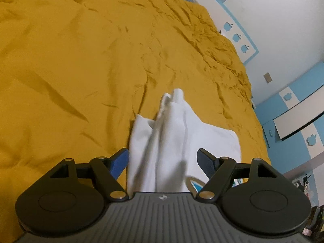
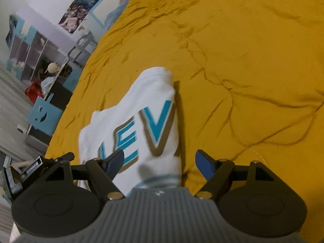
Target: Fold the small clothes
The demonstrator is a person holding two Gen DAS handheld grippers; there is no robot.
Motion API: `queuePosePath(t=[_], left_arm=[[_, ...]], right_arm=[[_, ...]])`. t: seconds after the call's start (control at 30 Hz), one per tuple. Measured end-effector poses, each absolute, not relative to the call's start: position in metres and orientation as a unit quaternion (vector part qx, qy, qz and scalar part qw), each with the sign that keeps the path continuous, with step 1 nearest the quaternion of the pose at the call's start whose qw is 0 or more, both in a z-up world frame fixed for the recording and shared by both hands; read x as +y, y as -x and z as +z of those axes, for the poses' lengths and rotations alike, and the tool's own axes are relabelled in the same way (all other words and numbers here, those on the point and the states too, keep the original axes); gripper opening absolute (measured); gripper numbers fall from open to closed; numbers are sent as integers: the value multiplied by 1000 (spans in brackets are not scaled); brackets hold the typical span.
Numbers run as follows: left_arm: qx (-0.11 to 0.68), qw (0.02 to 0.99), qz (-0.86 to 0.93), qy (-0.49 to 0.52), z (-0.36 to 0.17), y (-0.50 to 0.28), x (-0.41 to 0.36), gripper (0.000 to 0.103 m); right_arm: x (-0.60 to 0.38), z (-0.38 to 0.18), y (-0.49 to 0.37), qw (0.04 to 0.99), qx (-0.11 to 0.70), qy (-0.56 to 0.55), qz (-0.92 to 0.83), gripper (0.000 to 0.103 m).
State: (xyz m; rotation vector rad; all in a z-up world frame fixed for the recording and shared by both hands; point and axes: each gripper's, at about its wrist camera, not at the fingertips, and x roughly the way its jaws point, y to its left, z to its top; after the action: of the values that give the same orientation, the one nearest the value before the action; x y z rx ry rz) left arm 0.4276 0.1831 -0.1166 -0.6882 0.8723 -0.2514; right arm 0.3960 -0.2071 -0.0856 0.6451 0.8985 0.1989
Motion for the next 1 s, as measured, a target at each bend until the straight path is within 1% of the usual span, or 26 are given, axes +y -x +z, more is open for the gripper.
queuePosePath(t=[0.1,0.23,0.27,0.3,0.33,0.37,0.43,0.47,0.5,0.53,0.57,0.6,0.63,0.73,0.9,1.0], left_arm=[[424,832,-117,338,-130,-443,186,90],[406,828,-139,361,-136,-451,187,88],[400,829,-145,363,-135,-452,185,83],[396,830,-147,364,-135,-453,184,77],[395,830,-148,364,-135,-453,182,67],[394,833,-143,361,-135,-453,181,57],[392,840,-133,350,-135,-452,180,43],[390,844,-131,345,-134,-451,178,38],[384,849,-128,340,-131,-448,177,35],[379,854,-124,334,-128,-445,176,32],[375,860,-118,325,-123,-442,174,28],[371,866,-113,314,-119,-438,171,27],[366,873,-108,303,-114,-434,168,23],[349,890,-99,276,-100,-420,159,18],[308,907,-98,270,-73,-389,154,17],[278,912,-99,286,-55,-363,158,17]], right_arm=[[-207,-96,-408,846,423,-310,97,74],[-216,-113,-429,830,415,-357,103,71],[-219,-117,-435,827,412,-368,105,70],[-221,-120,-441,824,408,-378,107,67],[-223,-124,-447,821,405,-389,106,62],[-225,-129,-453,816,404,-401,102,60],[-228,-137,-463,804,404,-425,97,53],[-228,-139,-467,800,405,-431,97,50],[-226,-140,-470,799,407,-431,99,44],[-224,-140,-472,801,408,-427,101,33],[-220,-138,-474,804,410,-419,102,31],[-217,-135,-475,809,411,-408,102,27],[-213,-129,-475,819,408,-391,101,21],[-205,-111,-466,841,389,-360,106,13],[-185,-62,-440,885,345,-288,118,11],[-177,-31,-416,903,313,-263,130,10]])
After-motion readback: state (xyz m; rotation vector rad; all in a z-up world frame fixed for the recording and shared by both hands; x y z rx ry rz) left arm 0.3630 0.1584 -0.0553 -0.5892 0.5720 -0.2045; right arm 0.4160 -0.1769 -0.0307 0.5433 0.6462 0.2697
